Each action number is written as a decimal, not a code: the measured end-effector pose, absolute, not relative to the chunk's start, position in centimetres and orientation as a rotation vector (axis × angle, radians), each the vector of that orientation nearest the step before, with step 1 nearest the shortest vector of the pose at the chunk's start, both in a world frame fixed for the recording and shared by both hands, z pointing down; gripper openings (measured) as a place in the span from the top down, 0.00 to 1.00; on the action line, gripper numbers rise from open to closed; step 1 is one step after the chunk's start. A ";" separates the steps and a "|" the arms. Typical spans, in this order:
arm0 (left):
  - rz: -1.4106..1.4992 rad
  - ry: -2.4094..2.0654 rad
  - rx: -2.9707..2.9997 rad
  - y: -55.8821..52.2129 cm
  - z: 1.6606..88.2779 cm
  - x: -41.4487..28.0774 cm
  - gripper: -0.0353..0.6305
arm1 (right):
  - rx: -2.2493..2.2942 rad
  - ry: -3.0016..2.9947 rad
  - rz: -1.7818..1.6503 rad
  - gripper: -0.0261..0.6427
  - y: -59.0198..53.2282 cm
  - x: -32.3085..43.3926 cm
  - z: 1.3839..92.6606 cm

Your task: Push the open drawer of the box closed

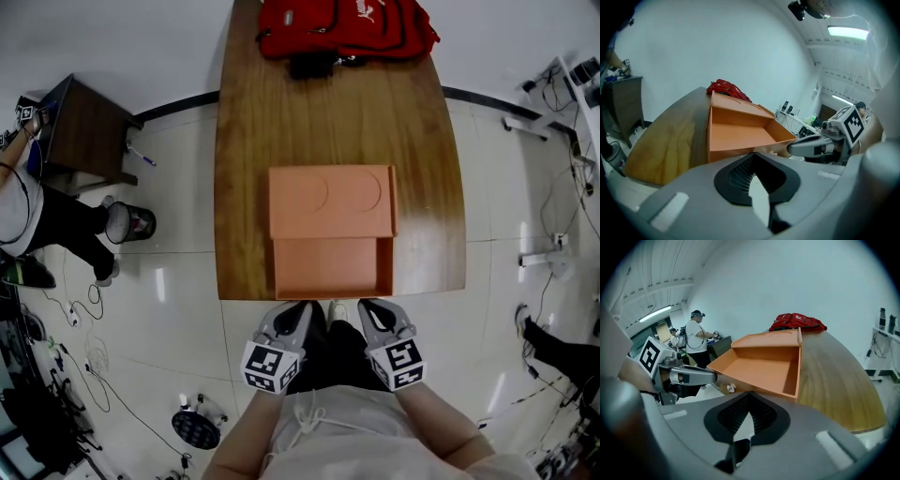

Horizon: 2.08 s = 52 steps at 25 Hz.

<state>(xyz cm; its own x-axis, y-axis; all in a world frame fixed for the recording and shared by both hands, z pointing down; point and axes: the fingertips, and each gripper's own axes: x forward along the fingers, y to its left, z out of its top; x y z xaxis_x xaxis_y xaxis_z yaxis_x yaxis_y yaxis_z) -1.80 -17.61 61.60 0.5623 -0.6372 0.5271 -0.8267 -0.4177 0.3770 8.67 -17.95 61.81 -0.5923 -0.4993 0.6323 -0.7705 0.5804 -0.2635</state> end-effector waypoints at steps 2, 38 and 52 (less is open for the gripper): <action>0.410 -1.148 2.190 -17.9 61.8 -1.7 0.94 | 1.021 -2.307 0.732 0.95 -18.4 8.5 62.1; 0.318 -1.149 2.237 -29.1 60.0 -3.4 0.94 | 1.311 -2.184 0.907 0.95 -29.9 9.1 61.6; 0.158 -1.335 2.326 -24.1 50.6 -2.8 0.94 | 1.144 -2.503 0.595 0.95 -25.5 8.6 51.8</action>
<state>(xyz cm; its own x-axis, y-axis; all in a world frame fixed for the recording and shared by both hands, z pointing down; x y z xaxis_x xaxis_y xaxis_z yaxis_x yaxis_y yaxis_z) -2.76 -24.09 50.64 0.5245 -0.7909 0.3152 -0.8427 -0.4293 0.3250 8.60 -25.46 51.77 -0.6259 -0.6358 0.4516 -0.7710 0.5916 -0.2357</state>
